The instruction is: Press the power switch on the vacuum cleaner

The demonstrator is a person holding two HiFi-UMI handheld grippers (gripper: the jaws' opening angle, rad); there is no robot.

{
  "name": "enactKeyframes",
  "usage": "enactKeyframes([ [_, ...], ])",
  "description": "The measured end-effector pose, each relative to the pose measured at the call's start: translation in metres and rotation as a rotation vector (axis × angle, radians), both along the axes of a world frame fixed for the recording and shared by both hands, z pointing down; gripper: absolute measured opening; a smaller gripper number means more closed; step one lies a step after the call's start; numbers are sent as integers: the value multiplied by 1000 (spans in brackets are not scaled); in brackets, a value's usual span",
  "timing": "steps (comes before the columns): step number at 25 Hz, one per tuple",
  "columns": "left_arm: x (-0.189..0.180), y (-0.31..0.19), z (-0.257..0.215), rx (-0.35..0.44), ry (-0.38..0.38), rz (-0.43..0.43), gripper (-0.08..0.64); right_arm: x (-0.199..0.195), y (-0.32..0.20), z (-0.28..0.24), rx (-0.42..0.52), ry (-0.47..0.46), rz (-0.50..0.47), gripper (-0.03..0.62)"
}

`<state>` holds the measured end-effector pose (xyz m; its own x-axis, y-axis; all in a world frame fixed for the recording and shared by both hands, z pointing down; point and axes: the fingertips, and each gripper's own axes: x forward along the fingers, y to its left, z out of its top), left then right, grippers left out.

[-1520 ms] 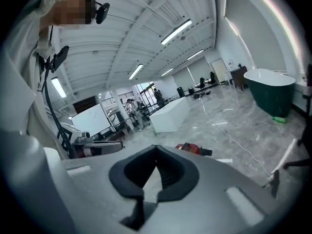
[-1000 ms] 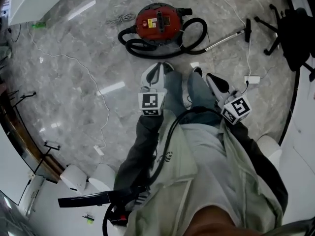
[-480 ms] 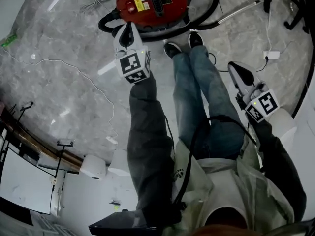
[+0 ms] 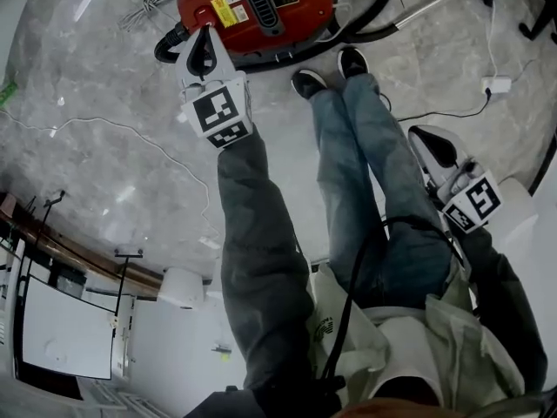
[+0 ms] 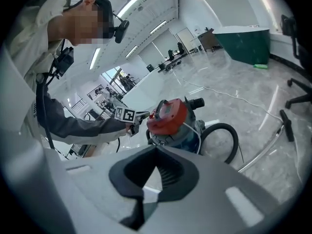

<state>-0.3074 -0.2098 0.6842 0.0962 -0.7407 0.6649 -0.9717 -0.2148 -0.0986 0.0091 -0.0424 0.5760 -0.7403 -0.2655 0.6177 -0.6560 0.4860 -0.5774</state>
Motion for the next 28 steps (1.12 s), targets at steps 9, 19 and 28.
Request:
enactKeyframes([
  [9, -2, -4, 8, 6, 122, -96, 0, 2, -1, 4, -26, -16, -5, 0],
  [19, 1, -1, 15, -29, 125, -83, 0, 3, 4, 4, -35, -30, 2, 0],
  [28, -1, -1, 15, -3, 129, -112, 0, 11, 11, 8, -51, -26, 20, 0],
])
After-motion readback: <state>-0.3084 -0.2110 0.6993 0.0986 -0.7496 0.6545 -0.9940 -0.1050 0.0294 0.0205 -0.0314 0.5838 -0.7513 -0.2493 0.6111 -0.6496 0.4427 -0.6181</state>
